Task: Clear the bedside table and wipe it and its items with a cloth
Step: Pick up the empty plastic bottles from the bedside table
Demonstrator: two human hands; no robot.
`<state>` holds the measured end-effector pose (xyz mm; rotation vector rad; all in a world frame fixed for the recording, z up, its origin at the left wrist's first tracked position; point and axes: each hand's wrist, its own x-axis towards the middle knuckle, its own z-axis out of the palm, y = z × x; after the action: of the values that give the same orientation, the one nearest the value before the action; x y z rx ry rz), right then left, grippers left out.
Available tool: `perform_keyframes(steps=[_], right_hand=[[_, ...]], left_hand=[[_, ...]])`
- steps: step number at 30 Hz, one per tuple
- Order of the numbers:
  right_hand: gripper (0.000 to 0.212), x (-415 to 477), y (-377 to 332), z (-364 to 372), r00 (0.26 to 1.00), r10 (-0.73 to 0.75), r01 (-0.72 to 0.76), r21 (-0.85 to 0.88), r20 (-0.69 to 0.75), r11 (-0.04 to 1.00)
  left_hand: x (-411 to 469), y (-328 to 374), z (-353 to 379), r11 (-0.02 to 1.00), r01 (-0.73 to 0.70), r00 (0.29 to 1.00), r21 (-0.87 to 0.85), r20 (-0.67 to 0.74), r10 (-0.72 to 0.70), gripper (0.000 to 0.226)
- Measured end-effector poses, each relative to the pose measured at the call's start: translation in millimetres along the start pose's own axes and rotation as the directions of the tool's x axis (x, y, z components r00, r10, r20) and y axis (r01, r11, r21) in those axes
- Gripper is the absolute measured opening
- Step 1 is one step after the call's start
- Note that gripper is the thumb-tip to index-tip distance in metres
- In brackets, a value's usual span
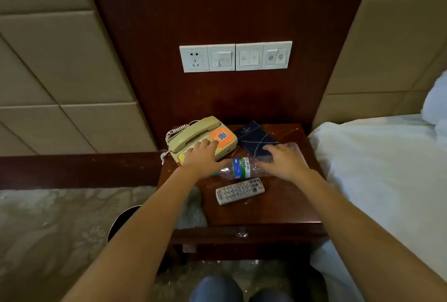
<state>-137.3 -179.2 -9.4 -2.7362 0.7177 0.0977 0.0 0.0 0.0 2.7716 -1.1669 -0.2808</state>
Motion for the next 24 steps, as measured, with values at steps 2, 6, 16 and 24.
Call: perform_keyframes(steps=[2, 6, 16, 24], right_hand=[[0.064, -17.2, -3.1, 2.5, 1.0, -0.002, 0.002, 0.001, -0.019, 1.0], [0.062, -75.9, -16.0, -2.3, 0.996, -0.015, 0.014, -0.012, -0.093, 1.0], [0.054, -158.4, -14.3, -30.1, 0.988, 0.008, -0.017, -0.064, -0.152, 0.998], [0.047, -89.9, 39.8, 36.4, 0.958, 0.213, -0.208, 0.046, -0.195, 0.977]], left_hand=[[-19.1, 0.9, 1.3, 1.0, 0.0, 1.0, 0.0, -0.031, 0.0, 0.076], [-73.6, 7.9, -4.7, 0.999, -0.045, 0.99, 0.017, -0.131, 0.046, 0.072], [-140.9, 32.7, -30.1, 0.982, -0.128, 0.974, 0.14, -0.169, 0.151, 0.069], [-55.4, 36.2, 36.1, 0.984, -0.113, 0.992, 0.136, -0.042, 0.119, 0.063]])
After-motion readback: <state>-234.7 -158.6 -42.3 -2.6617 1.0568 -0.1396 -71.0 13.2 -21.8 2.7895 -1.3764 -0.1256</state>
